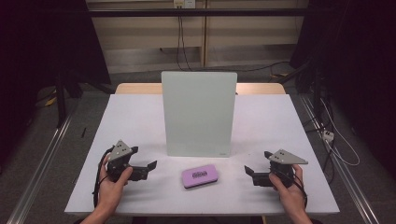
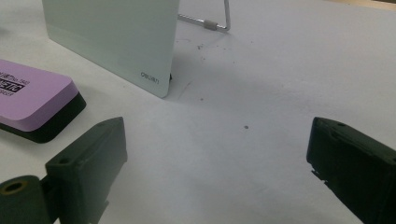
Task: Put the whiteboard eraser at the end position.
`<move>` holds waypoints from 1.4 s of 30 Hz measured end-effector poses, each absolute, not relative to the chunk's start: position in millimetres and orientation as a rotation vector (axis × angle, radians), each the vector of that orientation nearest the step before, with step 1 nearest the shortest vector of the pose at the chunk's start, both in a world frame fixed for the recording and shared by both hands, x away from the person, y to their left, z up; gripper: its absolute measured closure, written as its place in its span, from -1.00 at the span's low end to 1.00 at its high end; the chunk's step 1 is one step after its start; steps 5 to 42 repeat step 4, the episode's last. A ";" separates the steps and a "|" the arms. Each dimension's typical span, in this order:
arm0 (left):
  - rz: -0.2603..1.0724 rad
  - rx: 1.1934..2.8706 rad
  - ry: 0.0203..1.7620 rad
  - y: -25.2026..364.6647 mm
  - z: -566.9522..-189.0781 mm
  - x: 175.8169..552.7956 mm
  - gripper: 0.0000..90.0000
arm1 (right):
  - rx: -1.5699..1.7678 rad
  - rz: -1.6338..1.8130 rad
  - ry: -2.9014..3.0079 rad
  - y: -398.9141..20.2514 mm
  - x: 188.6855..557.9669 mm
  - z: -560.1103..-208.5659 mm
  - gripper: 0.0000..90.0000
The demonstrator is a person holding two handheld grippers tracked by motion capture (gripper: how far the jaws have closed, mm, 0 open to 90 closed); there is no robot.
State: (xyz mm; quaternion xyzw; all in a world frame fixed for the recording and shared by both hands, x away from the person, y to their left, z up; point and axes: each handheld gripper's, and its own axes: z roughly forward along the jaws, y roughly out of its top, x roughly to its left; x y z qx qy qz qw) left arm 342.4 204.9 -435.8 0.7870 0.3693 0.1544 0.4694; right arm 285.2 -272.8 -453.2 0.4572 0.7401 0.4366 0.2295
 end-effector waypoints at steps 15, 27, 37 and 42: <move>0.399 1.912 0.906 205.8 -433.2 339.9 -0.87 | 1.256 1.201 2.036 -273.7 284.4 -452.9 -0.88; 0.399 1.912 0.906 205.8 -433.2 339.9 -0.87 | 1.256 1.201 2.036 -273.7 284.4 -452.9 -0.88; 0.399 1.912 0.906 205.8 -433.2 339.9 -0.87 | 1.256 1.201 2.036 -273.7 284.4 -452.9 -0.88; 0.399 1.912 0.906 205.8 -433.2 339.9 -0.87 | 1.256 1.201 2.036 -273.7 284.4 -452.9 -0.88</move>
